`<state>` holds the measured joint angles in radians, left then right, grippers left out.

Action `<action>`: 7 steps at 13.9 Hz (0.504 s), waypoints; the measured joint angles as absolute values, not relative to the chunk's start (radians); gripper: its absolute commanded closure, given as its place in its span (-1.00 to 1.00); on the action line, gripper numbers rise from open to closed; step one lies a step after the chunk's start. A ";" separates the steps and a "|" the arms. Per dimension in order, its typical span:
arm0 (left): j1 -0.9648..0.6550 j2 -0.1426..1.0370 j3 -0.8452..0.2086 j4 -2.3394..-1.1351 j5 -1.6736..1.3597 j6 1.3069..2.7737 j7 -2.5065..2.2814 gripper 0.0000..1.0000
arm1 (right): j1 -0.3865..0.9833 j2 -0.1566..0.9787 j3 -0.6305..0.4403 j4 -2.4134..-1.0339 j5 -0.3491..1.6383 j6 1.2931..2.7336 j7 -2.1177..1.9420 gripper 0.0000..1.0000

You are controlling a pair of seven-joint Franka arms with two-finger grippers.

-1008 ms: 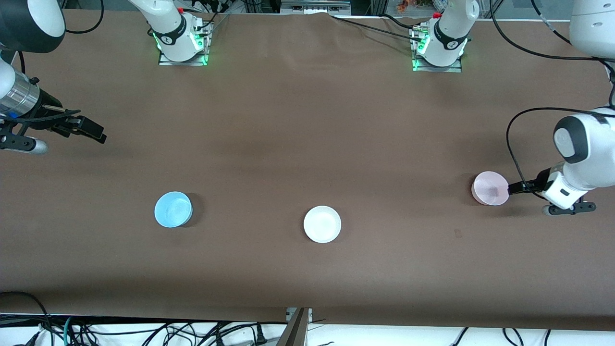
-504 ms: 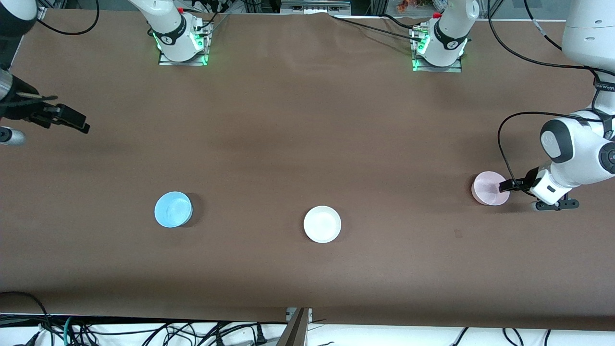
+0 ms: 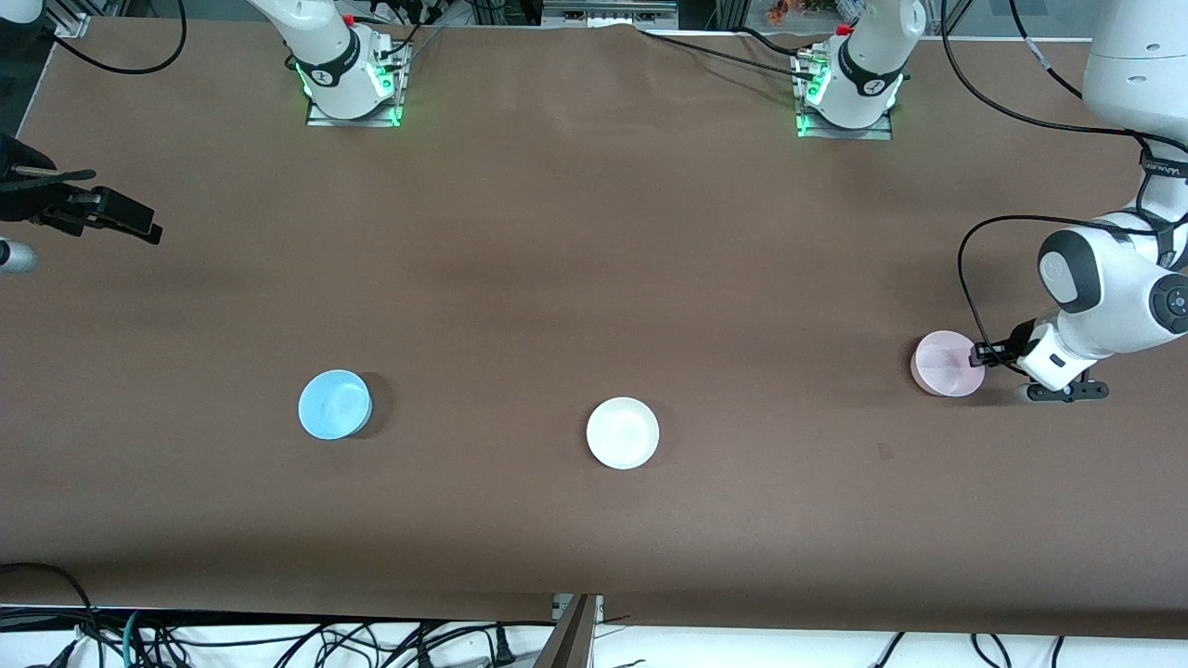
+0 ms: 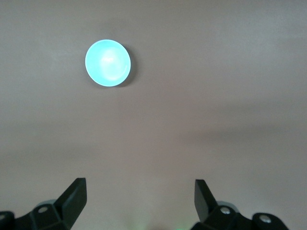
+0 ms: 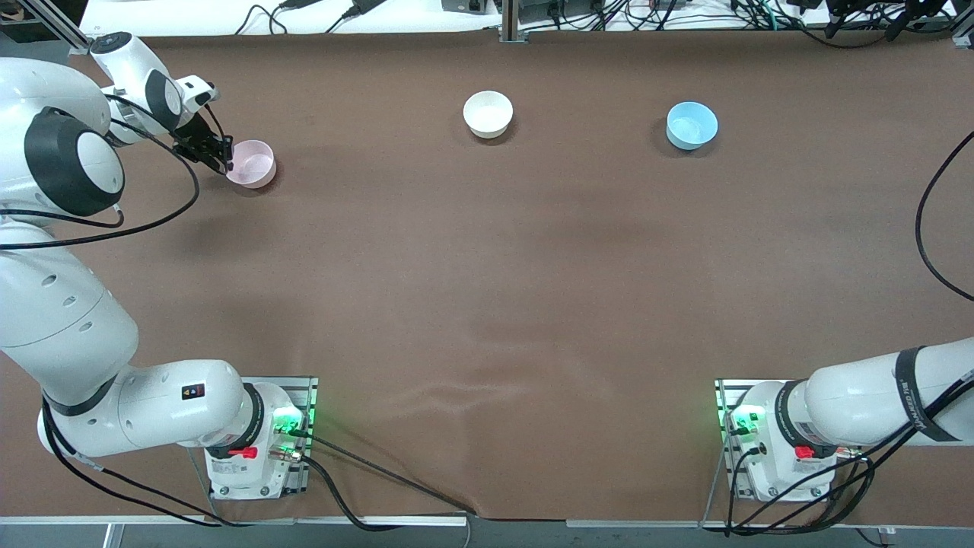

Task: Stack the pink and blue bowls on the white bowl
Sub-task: 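Grasp the rim of the pink bowl with the left gripper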

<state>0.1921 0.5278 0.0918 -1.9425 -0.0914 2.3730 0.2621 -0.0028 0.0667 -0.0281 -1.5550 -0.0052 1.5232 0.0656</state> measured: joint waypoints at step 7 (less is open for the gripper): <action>0.178 0.514 0.084 -1.917 -0.143 2.317 0.260 1.00 | 0.002 0.077 -0.026 -1.535 -0.007 1.533 0.066 -0.98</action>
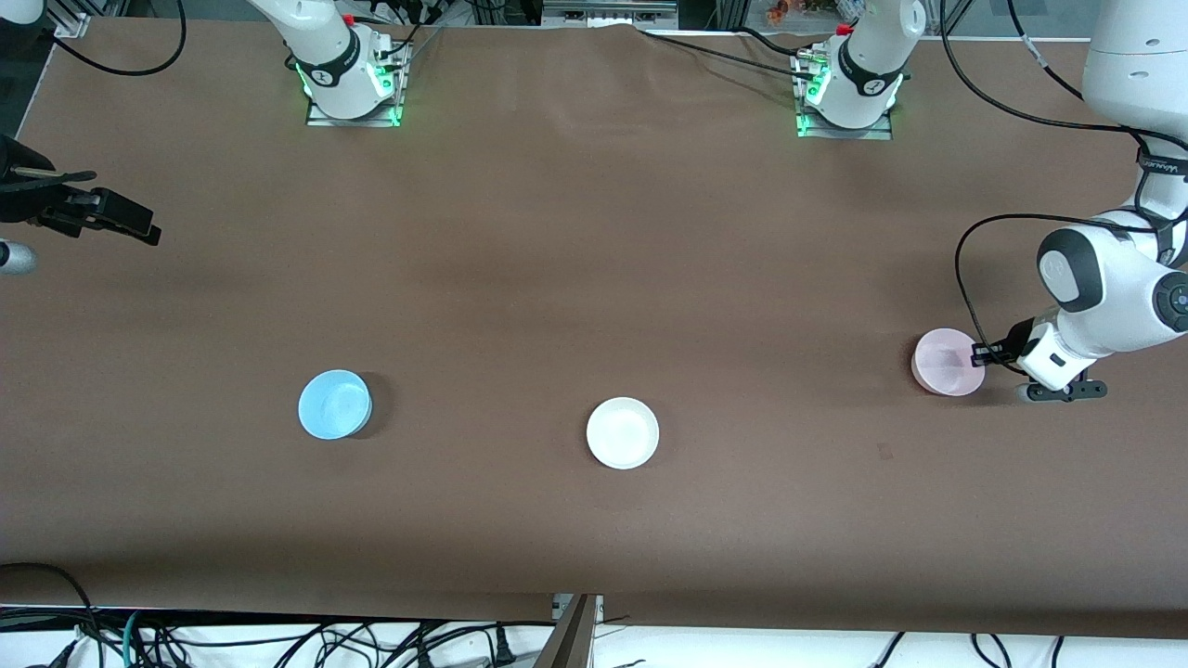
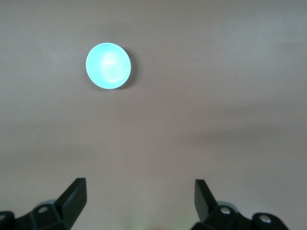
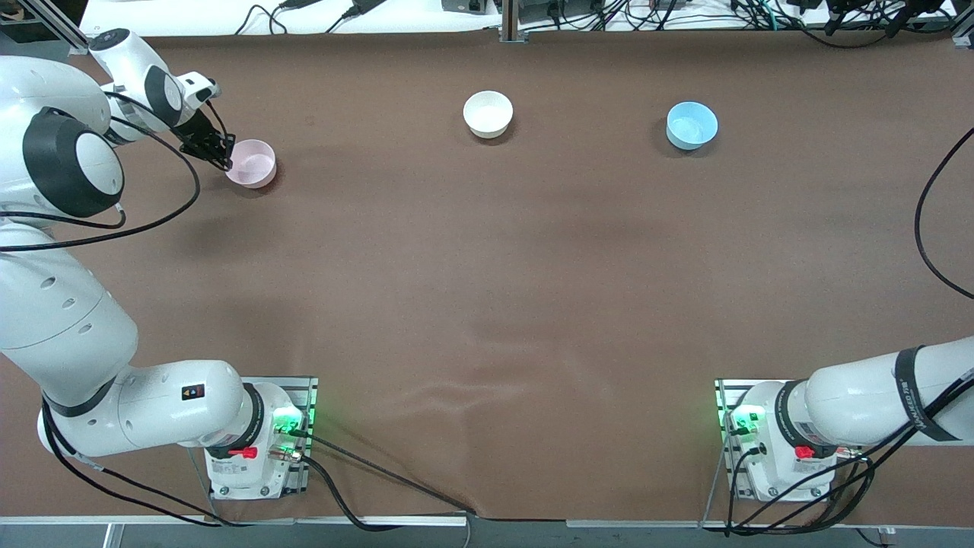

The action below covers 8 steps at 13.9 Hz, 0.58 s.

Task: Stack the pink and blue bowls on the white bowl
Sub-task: 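Carry the pink bowl with the left gripper and lower it onto the white bowl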

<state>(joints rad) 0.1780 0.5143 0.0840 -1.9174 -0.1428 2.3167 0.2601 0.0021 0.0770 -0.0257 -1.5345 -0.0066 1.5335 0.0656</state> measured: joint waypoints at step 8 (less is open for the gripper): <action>-0.032 0.505 -0.087 -1.657 -0.214 2.100 -0.185 1.00 | 0.002 0.112 -0.024 -1.529 -0.007 1.588 0.058 -0.98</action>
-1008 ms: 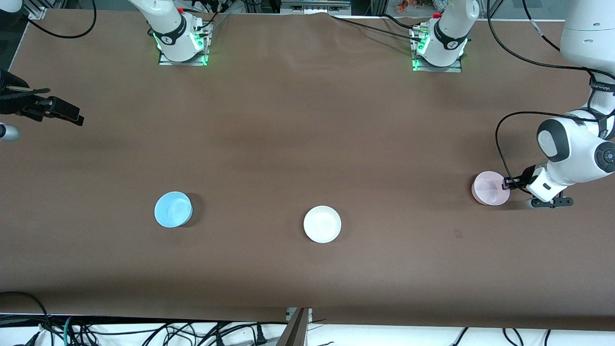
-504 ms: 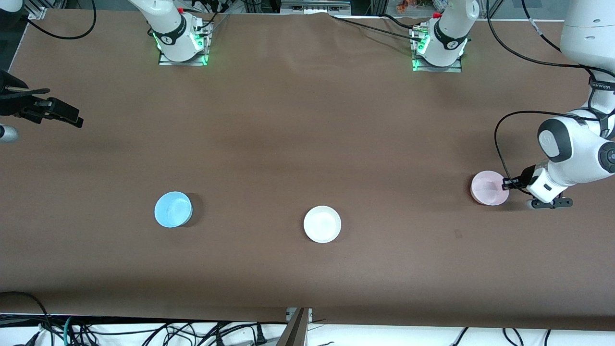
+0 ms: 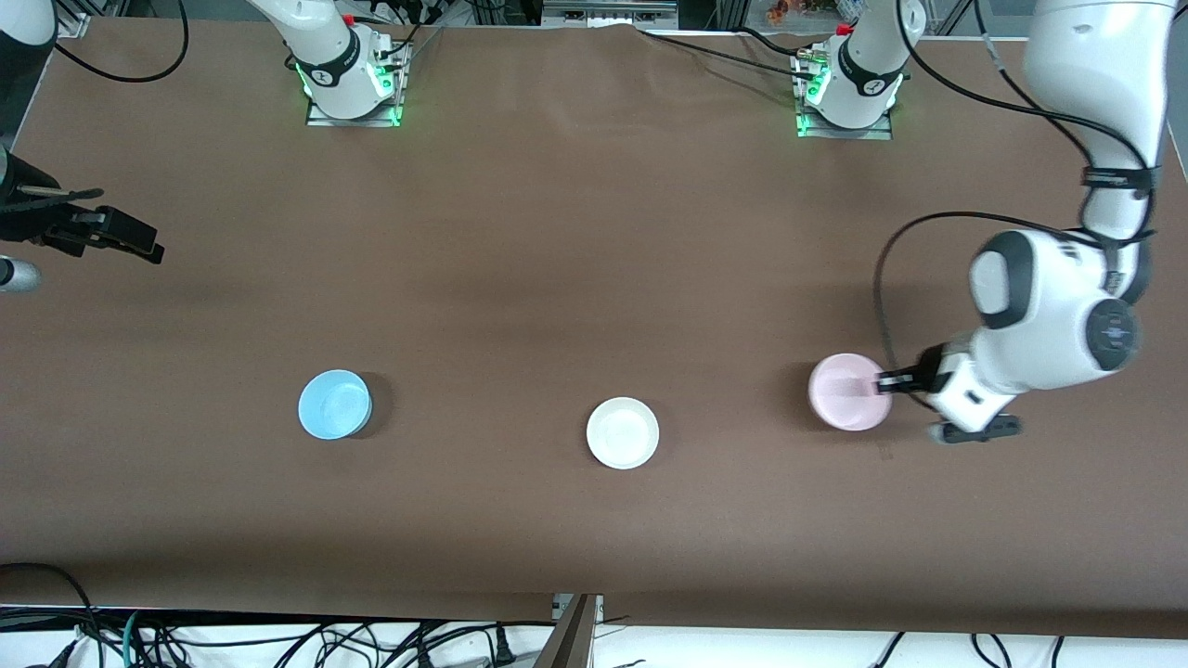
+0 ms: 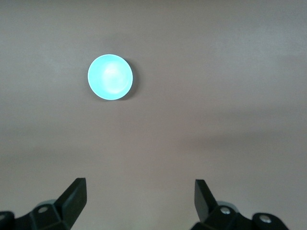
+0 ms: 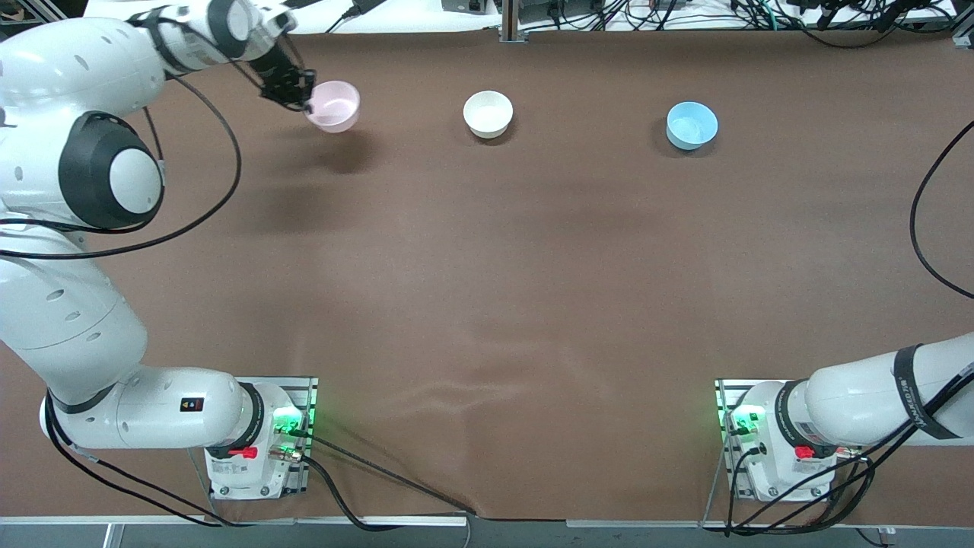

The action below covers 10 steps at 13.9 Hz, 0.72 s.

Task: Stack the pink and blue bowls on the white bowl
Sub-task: 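Carry the pink bowl with the left gripper and lower it onto the white bowl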

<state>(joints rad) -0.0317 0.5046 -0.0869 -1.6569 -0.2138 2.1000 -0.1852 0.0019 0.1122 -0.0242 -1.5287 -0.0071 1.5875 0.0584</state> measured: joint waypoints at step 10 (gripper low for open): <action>-0.359 0.768 -0.123 -1.337 -0.214 2.250 -0.522 1.00 | 0.036 0.223 -0.019 -1.532 -0.006 1.684 0.084 -0.97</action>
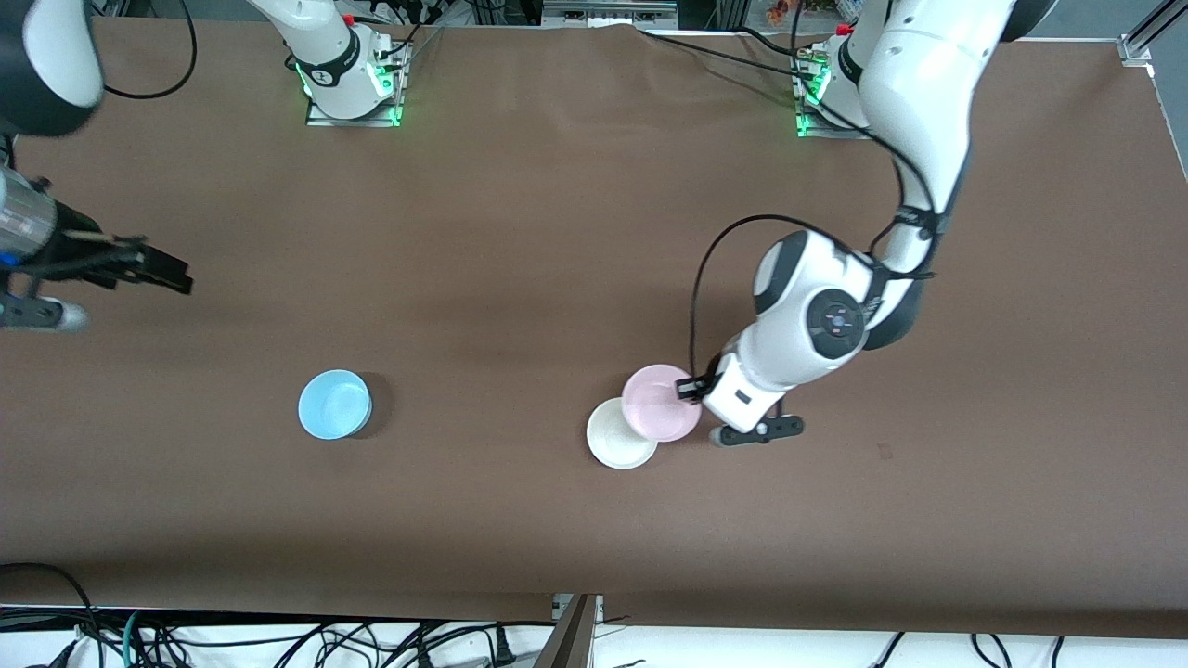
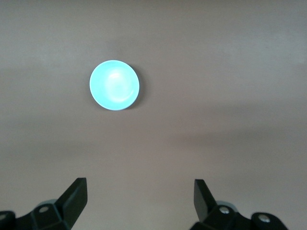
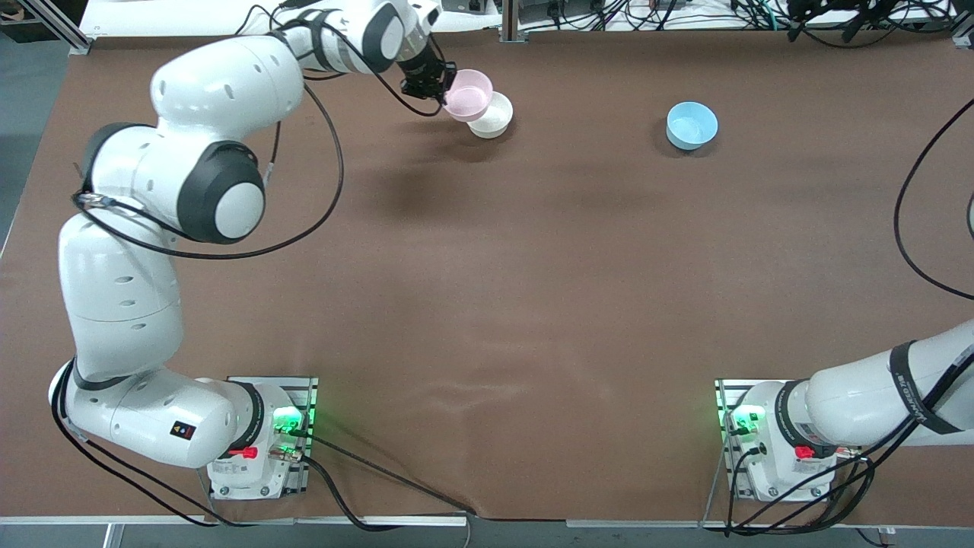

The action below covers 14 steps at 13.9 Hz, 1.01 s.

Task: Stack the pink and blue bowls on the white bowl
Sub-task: 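Carry the pink bowl with the left gripper and lower it onto the white bowl, then open the left gripper on the pink bowl while the right gripper reaches the blue bowl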

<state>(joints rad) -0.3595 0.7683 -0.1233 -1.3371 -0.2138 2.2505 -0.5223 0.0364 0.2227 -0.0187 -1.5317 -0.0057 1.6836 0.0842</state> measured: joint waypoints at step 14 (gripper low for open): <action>-0.403 0.927 -0.114 -1.194 -0.214 2.302 -0.541 1.00 | 0.210 0.628 -0.014 -1.558 -0.005 2.166 0.239 -0.95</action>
<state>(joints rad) -0.4033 0.9269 -0.1137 -1.1937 -0.2138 2.3018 -0.5405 0.2105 0.6277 -0.0140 -1.5575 -0.0053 2.1658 0.2391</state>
